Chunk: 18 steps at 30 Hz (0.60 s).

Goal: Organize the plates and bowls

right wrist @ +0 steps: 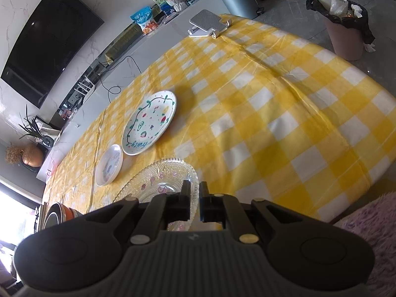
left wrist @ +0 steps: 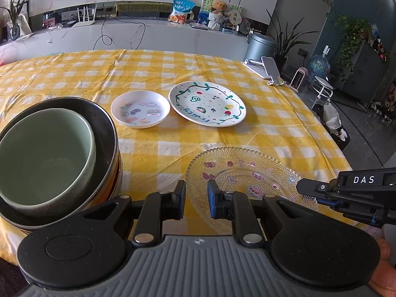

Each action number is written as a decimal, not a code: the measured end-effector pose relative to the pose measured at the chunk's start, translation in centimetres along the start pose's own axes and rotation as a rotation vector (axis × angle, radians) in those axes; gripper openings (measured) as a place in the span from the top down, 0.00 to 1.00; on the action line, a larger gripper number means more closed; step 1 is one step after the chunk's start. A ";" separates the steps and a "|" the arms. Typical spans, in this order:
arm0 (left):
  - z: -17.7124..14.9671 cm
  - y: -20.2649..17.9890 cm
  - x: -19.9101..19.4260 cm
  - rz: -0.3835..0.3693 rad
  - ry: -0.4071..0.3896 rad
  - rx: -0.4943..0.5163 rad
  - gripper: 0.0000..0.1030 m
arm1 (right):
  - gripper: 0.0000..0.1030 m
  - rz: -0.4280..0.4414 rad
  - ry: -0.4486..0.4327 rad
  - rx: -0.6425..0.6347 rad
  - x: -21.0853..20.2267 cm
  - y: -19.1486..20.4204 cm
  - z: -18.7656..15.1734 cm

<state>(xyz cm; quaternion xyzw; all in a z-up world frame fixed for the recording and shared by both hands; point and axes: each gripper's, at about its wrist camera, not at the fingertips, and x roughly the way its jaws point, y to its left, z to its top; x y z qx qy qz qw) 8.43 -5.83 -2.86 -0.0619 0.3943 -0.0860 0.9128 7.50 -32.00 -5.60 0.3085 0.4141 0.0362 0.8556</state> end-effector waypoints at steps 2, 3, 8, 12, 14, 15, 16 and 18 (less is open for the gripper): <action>-0.2 0.0 0.0 0.007 -0.001 0.004 0.80 | 0.96 -0.004 0.003 -0.013 0.3 0.2 -0.1; -0.2 0.1 0.0 0.010 -0.002 0.005 0.80 | 0.96 -0.005 0.003 -0.019 0.3 0.3 -0.2; -0.6 0.0 0.4 0.021 0.005 0.014 0.80 | 0.96 -0.020 0.007 -0.039 0.8 0.4 -0.3; -0.9 0.1 0.7 0.027 0.018 0.016 0.80 | 0.96 -0.039 0.009 -0.061 1.0 0.7 -0.4; -1.1 0.1 0.8 0.031 0.025 0.016 0.80 | 0.96 -0.046 0.013 -0.071 1.2 0.8 -0.5; -1.1 0.1 0.9 0.032 0.027 0.017 0.80 | 0.96 -0.049 0.015 -0.075 1.3 0.8 -0.5; -1.2 0.2 0.9 0.033 0.031 0.017 0.80 | 0.96 -0.053 0.018 -0.079 1.4 0.8 -0.5; -1.3 0.2 1.0 0.035 0.036 0.019 0.80 | 0.95 -0.059 0.022 -0.083 1.5 0.9 -0.6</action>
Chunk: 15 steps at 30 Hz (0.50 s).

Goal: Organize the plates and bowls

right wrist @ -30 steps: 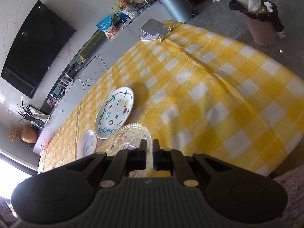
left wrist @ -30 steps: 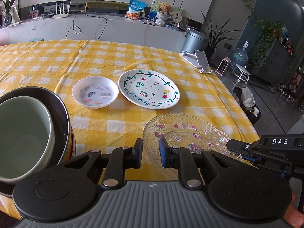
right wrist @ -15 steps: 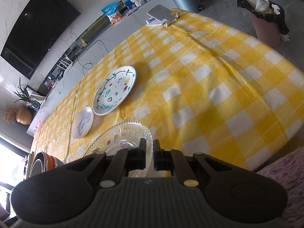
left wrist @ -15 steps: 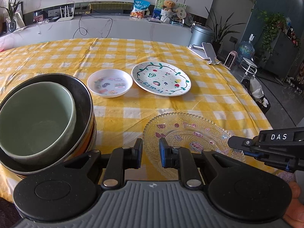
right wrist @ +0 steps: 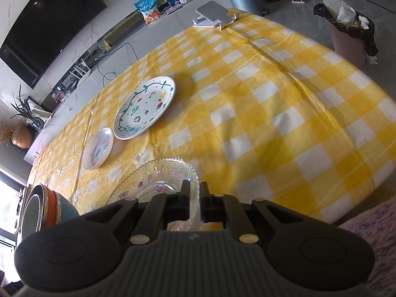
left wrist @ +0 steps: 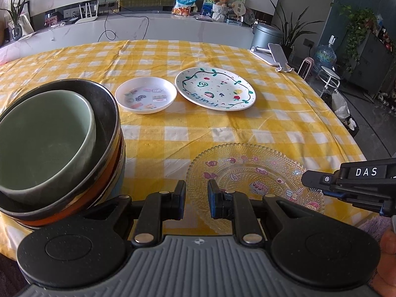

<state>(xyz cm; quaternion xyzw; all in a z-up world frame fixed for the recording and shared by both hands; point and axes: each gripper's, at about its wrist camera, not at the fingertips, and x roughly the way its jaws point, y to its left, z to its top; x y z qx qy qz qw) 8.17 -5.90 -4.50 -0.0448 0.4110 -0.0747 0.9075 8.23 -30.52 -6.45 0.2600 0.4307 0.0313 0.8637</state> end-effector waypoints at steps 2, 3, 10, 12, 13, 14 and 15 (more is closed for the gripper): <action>-0.1 0.0 0.2 0.003 0.006 0.004 0.80 | 0.95 -0.007 0.003 -0.004 0.1 0.0 0.0; -0.2 0.0 0.2 0.004 0.009 0.005 0.80 | 0.95 -0.010 0.004 -0.007 0.1 0.1 0.0; -0.2 0.0 0.5 0.009 0.019 0.012 0.80 | 0.94 -0.029 0.020 -0.023 0.5 0.3 -0.2; -0.2 0.0 0.6 0.010 0.026 0.015 0.81 | 0.92 -0.042 0.032 -0.031 0.8 0.4 -0.3; -0.3 -0.1 0.7 0.013 0.031 0.019 0.81 | 0.92 -0.049 0.037 -0.036 0.9 0.5 -0.4; -0.3 -0.1 0.7 0.016 0.030 0.024 0.82 | 0.91 -0.056 0.041 -0.042 1.1 0.6 -0.4; -0.3 -0.2 0.7 0.019 0.029 0.032 0.82 | 0.90 -0.063 0.044 -0.049 1.2 0.7 -0.4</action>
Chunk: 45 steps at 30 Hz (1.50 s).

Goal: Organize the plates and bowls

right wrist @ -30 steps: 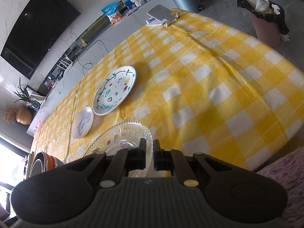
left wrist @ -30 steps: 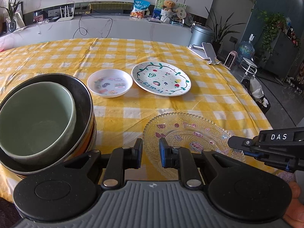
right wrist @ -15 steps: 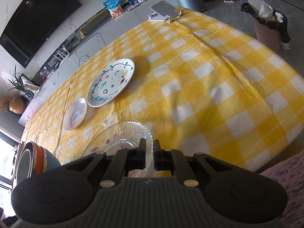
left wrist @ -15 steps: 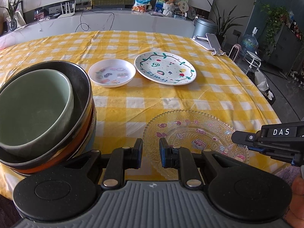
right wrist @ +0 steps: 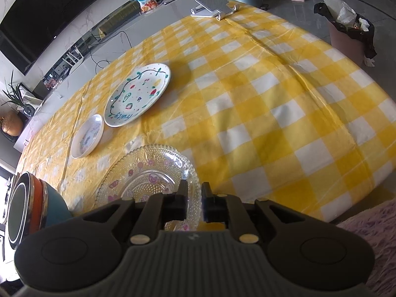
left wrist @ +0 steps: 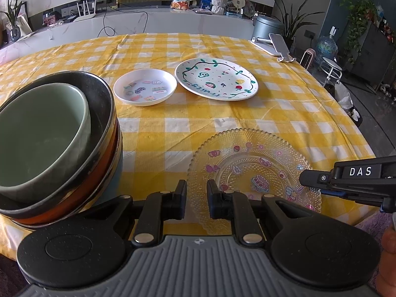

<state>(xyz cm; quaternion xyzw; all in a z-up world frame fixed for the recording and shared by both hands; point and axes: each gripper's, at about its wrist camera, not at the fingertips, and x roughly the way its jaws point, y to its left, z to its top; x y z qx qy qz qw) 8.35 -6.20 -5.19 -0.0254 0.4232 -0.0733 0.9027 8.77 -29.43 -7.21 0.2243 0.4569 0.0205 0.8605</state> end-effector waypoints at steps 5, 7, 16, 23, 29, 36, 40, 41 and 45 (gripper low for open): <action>0.0 -0.1 0.0 0.001 0.002 0.004 0.82 | 0.89 -0.011 0.001 -0.011 0.1 0.1 0.0; 0.0 -0.1 0.0 0.002 0.003 0.005 0.82 | 0.89 -0.010 0.001 -0.011 0.1 0.1 0.0; 0.2 -0.1 0.0 -0.002 0.010 0.003 0.81 | 0.88 -0.006 0.003 -0.002 0.1 0.0 0.0; 0.6 -0.3 -0.6 -0.005 -0.013 0.010 0.70 | 0.74 0.026 -0.057 0.036 -1.1 -0.3 0.2; 2.2 -0.7 -1.5 -0.062 -0.039 0.010 0.58 | 0.70 0.041 -0.082 0.041 -1.6 -0.2 0.9; 5.3 -0.3 -0.9 -0.096 -0.051 -0.042 0.58 | 0.70 0.075 -0.106 0.026 -1.6 0.4 3.2; 7.5 0.1 -0.5 -0.114 -0.052 -0.064 0.58 | 0.70 0.100 -0.112 0.013 -1.2 1.0 4.9; 8.0 0.2 -0.3 -0.116 -0.050 -0.066 0.58 | 0.70 0.104 -0.117 0.008 -1.0 1.1 5.4; 10.4 0.5 1.2 -0.128 0.017 -0.062 0.58 | 0.70 0.130 -0.112 -0.004 0.1 1.7 7.4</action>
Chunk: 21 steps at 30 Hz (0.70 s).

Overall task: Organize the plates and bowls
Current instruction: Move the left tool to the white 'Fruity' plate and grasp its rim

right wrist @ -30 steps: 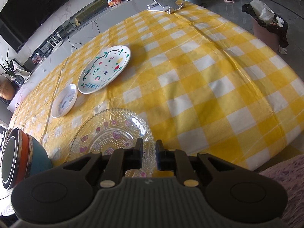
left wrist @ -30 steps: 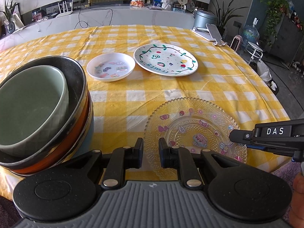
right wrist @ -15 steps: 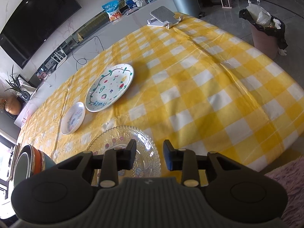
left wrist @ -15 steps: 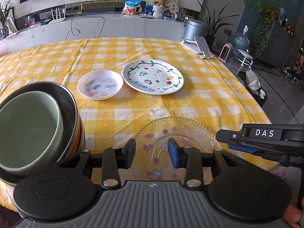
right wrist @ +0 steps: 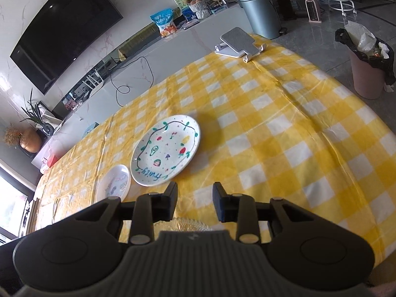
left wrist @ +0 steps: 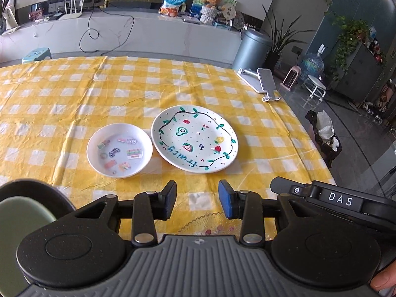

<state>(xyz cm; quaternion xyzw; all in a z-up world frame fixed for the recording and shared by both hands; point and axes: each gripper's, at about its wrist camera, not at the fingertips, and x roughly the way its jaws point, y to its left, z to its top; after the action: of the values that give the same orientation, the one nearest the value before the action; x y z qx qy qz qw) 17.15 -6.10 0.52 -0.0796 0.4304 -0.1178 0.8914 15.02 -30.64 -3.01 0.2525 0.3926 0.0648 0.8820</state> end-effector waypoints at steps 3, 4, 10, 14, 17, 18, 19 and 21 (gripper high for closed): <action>2.3 -0.3 0.6 -0.007 0.039 0.052 0.58 | 0.70 0.008 0.019 -0.011 1.5 0.4 1.5; 3.3 -0.3 0.8 -0.010 0.053 0.066 0.58 | 0.70 0.009 0.024 -0.011 1.9 0.5 1.9; 8.0 0.1 3.2 -0.005 0.125 0.139 0.58 | 0.70 0.041 0.072 0.024 5.9 0.7 4.5; 9.5 0.6 5.8 0.032 0.160 0.217 0.58 | 0.70 0.057 0.079 0.031 8.1 0.4 5.2; 10.2 1.8 8.2 0.023 0.209 0.220 0.58 | 0.70 0.100 0.083 0.075 9.0 -0.7 5.2; 10.4 2.1 8.8 0.024 0.216 0.219 0.58 | 0.70 0.110 0.084 0.087 9.1 -1.0 5.2; 10.6 2.6 9.5 0.024 0.225 0.219 0.58 | 0.70 0.111 0.080 0.089 9.3 -1.3 5.2; 11.1 3.3 10.8 0.016 0.247 0.228 0.58 | 0.69 0.101 0.067 0.087 9.5 -1.7 5.2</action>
<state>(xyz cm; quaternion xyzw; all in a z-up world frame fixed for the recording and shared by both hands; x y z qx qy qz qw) 32.89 -5.46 -1.54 0.0407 0.5209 -0.1675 0.8360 25.15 -31.25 -7.16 0.3078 0.4113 0.1005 0.8520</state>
